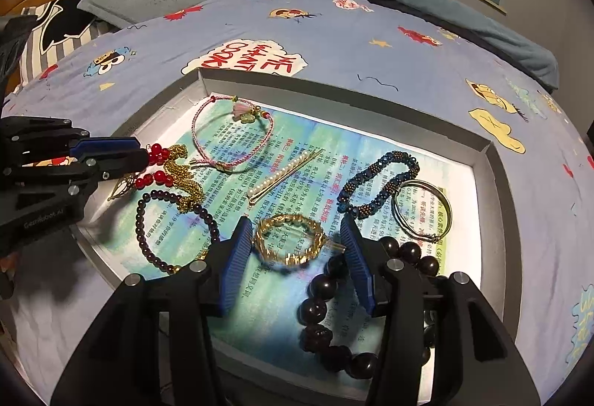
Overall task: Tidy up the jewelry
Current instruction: 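Carry the red tassel hairpin and gold clip into the grey box while opening both tools, then move both tools back toward the black hair tie and silver bangle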
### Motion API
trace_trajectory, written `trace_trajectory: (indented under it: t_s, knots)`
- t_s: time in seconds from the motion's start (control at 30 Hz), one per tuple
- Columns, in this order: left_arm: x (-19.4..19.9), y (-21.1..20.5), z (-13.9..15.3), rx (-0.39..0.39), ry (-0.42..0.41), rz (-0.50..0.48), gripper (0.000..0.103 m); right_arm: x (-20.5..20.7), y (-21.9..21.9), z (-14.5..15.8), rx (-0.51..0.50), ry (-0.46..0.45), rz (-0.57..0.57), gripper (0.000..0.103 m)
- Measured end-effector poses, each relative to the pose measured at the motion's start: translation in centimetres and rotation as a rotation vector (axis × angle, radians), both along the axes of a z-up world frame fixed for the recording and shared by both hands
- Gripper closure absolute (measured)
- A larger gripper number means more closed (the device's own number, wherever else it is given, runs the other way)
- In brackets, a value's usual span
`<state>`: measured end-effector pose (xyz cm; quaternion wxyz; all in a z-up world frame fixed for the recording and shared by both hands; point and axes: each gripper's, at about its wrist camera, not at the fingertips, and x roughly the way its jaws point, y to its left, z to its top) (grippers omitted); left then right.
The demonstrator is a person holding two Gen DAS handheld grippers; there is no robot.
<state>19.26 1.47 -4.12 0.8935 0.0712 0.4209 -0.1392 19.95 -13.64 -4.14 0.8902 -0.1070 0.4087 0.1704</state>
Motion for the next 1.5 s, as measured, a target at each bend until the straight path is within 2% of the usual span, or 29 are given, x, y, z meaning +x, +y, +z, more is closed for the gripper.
trace_trajectory:
  t_s: [0.1,0.13,0.2,0.27,0.37,0.43,0.53,0.83,1.17,1.33,1.5]
  knots:
    - [-0.3,-0.1,0.3,-0.003,0.000,0.001,0.083,-0.2,-0.2,0.3,0.013,0.004,-0.001,0.050]
    - [-0.4,-0.1,0.4,-0.005,0.000,0.003,0.078,-0.4,-0.4,0.5,0.021,0.003,-0.004,0.044]
    - [-0.8,0.0,0.7,-0.012,-0.004,0.009,0.068,-0.7,-0.7,0.9,0.034,-0.007,-0.008,0.042]
    - [-1.3,0.2,1.2,-0.018,-0.018,0.016,0.064,-1.2,-1.4,1.5,0.053,-0.013,-0.019,0.041]
    - [-2.1,0.5,1.9,-0.031,-0.034,0.021,0.054,-2.1,-2.4,2.5,0.081,-0.040,-0.040,0.026]
    - [-2.7,0.7,2.6,-0.039,-0.054,0.031,0.037,-2.7,-3.0,3.2,0.098,-0.060,-0.049,0.014]
    - [-3.6,0.8,3.4,-0.047,-0.078,0.038,0.025,-3.7,-4.2,4.3,0.115,-0.087,-0.073,0.007]
    - [-6.6,1.6,5.8,-0.091,-0.132,0.059,0.012,-6.5,-7.4,6.9,0.133,-0.143,-0.160,0.006]
    - [-10.4,2.4,7.6,-0.089,-0.188,0.076,0.009,-10.5,-10.2,7.7,0.137,-0.177,-0.227,0.006]
    - [-12.2,2.4,7.2,-0.103,-0.186,0.071,0.009,-12.6,-11.3,7.2,0.149,-0.164,-0.239,0.006]
    - [-14.0,1.4,5.4,-0.075,-0.172,0.059,0.008,-14.4,-11.9,6.6,0.149,-0.174,-0.252,0.006]
